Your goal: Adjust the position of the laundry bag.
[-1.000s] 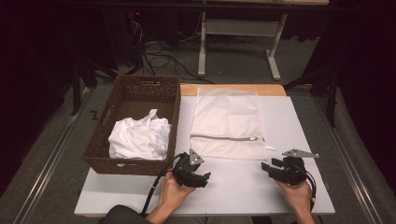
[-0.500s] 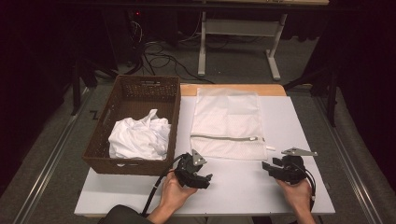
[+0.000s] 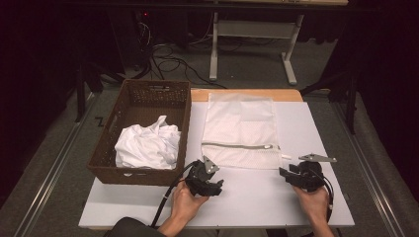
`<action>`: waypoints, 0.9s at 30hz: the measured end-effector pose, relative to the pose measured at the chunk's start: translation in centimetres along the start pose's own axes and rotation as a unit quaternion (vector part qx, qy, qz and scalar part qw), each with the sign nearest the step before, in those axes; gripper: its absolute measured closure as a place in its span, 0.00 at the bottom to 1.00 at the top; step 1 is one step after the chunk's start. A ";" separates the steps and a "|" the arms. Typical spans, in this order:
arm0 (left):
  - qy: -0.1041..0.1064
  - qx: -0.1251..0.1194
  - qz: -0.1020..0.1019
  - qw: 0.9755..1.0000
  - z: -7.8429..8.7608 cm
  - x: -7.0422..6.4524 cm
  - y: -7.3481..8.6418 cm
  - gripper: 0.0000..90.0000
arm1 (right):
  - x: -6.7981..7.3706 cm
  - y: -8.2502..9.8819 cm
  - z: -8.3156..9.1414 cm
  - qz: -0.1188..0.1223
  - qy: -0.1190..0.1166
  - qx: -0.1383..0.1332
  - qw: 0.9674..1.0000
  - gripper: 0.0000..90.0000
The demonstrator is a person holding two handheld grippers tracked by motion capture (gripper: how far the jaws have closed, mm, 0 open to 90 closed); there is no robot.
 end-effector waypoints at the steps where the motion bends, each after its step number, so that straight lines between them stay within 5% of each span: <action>1: -0.003 0.009 0.002 1.000 -0.3 0.0 -0.3 0.36 | 0.1 0.0 -0.2 0.001 0.001 0.003 1.000 0.59; 5: -0.015 0.020 -0.006 1.000 -1.2 0.0 -1.3 0.36 | 0.0 -0.3 -0.6 0.005 0.005 0.009 1.000 0.59; 14: -0.040 0.031 0.011 0.999 -2.7 0.5 -4.0 0.34 | -0.6 -1.3 -1.7 0.010 0.020 0.009 1.000 0.56; 16: -0.046 0.037 0.014 0.998 -2.9 0.8 -4.2 0.34 | -0.6 -1.4 -1.8 0.013 0.025 0.011 1.000 0.56; 17: -0.066 0.049 0.016 0.997 -3.4 1.5 -4.4 0.34 | -0.7 -1.6 -2.0 0.015 0.028 0.010 0.999 0.56; 27: -0.075 0.070 0.035 0.994 -4.6 2.2 -4.6 0.34 | -0.7 -2.4 -2.5 0.004 0.014 0.005 1.000 0.56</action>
Point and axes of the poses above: each handheld gripper's, and its own axes: z roughly backward along the jaws, y roughly out of its underside, x roughly to its left, the point moved 9 cm from there along -z, roughly forward along the jaws, and after that the axes turned 6 degrees about -y, right-handed, at the moved point
